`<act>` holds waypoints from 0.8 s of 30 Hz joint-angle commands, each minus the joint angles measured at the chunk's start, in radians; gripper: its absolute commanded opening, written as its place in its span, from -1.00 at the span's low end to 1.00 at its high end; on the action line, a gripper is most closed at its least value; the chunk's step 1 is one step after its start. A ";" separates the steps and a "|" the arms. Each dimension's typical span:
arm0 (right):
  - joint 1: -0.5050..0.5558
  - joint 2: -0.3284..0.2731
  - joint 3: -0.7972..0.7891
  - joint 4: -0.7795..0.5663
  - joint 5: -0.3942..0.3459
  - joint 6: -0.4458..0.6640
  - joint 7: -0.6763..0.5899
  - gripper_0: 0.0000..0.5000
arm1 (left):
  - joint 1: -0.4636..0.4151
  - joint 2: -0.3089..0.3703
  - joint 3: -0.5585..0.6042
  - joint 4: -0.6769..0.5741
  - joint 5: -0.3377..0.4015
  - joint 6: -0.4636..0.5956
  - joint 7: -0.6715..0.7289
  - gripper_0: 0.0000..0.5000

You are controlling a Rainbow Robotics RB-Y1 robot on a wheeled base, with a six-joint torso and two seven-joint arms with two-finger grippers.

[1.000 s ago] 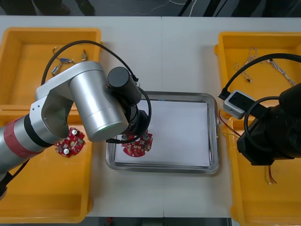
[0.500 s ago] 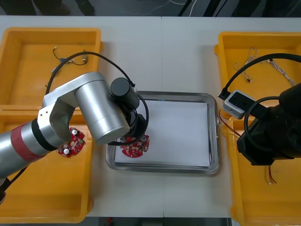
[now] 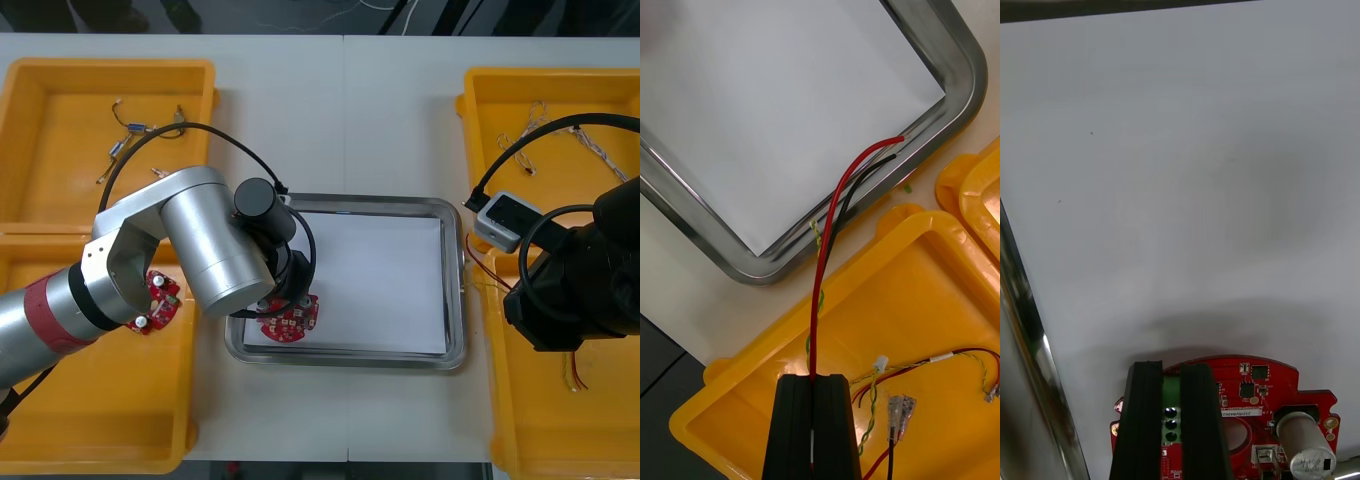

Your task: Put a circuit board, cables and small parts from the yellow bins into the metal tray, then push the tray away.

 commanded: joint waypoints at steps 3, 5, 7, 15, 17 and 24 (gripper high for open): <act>-0.024 0.004 0.010 -0.026 0.006 0.003 -0.030 -1.00 | 0.010 0.013 -0.017 -0.009 -0.013 -0.022 0.103 0.73; -0.025 0.004 0.010 -0.026 0.007 0.003 -0.030 -1.00 | 0.010 0.013 -0.017 -0.009 -0.016 -0.024 0.112 1.00; -0.024 0.004 0.010 -0.026 0.006 0.003 -0.030 -1.00 | 0.010 0.013 -0.017 -0.009 -0.019 -0.024 0.120 1.00; -0.025 0.004 0.010 -0.026 0.006 0.003 -0.030 -1.00 | 0.010 0.013 0.006 -0.019 -0.018 -0.024 0.140 1.00; -0.025 0.004 0.010 -0.027 0.006 0.003 -0.030 -1.00 | 0.010 0.013 0.020 -0.022 -0.009 -0.022 0.143 1.00; -0.044 0.004 0.067 -0.026 0.024 0.003 -0.030 -1.00 | 0.009 0.010 0.103 -0.062 0.027 0.053 0.138 1.00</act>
